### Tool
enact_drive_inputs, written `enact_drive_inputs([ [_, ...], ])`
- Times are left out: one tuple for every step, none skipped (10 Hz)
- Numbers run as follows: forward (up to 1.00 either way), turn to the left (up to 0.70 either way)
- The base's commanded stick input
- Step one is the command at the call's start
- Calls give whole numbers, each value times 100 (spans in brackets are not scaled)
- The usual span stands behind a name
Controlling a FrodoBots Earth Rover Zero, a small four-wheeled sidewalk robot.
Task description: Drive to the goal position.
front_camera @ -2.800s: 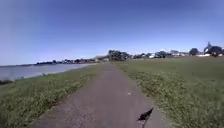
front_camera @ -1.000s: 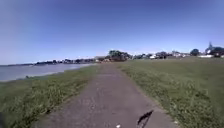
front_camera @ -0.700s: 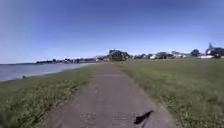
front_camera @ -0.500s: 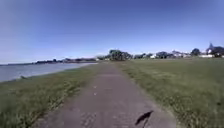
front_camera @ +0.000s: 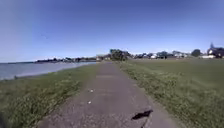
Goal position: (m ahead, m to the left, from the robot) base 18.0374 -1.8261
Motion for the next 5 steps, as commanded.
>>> enact_drive_inputs([
  [70,0],
  [70,0],
  [70,0],
  [70,0],
  [70,0],
])
